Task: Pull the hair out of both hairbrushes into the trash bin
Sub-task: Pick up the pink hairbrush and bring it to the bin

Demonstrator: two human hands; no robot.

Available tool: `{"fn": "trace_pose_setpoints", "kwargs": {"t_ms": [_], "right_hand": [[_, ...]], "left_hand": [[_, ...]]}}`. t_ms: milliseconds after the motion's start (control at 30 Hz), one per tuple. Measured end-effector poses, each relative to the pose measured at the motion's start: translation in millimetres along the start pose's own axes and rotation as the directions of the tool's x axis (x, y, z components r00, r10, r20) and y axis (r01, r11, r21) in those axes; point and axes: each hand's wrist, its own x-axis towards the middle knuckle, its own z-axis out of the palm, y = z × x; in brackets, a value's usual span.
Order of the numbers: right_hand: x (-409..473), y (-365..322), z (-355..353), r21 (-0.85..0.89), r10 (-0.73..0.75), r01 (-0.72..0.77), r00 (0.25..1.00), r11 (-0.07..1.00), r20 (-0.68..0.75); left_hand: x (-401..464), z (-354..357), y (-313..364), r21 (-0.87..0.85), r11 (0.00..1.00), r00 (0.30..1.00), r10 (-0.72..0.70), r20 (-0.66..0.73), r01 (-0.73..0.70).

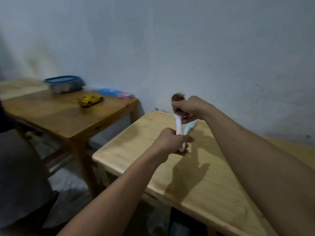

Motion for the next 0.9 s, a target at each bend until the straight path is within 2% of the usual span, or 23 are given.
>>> {"fn": "trace_pose_setpoints", "kwargs": {"t_ms": [167, 333, 533, 600, 733, 800, 900], "right_hand": [[-7, -45, 91, -0.047, -0.071, 0.081, 0.979, 0.996, 0.191], [-17, -71, 179, -0.158, -0.075, 0.139, 0.931, 0.978, 0.358], [-42, -70, 277, -0.203, -0.024, 0.178, 0.805, 0.963, 0.592], [-48, -60, 310, -0.159, -0.002, 0.142, 0.751, 0.977, 0.66], [-55, -30, 365, -0.063, 0.097, -0.077, 0.626, 0.995, 0.774], [-61, -13, 386, -0.027, 0.113, -0.151, 0.602, 0.988, 0.79], [-72, 15, 407, -0.048, 0.131, -0.152, 0.598, 0.987, 0.791]], "left_hand": [[-26, -80, -34, -0.168, 0.985, 0.965, -0.078, -0.251, 0.036], [-66, -142, -82, -0.269, 0.96, 0.907, -0.181, -0.381, 0.079], [-110, -183, -158, -0.4, 0.916, 0.765, -0.278, -0.581, 0.028], [-123, -191, -181, -0.447, 0.894, 0.72, -0.317, -0.617, 0.01], [-152, -202, -218, -0.543, 0.837, 0.637, -0.455, -0.622, 0.068], [-164, -205, -236, -0.602, 0.793, 0.595, -0.529, -0.605, 0.093], [-176, -206, -266, -0.639, 0.76, 0.563, -0.58, -0.588, 0.116]]}}
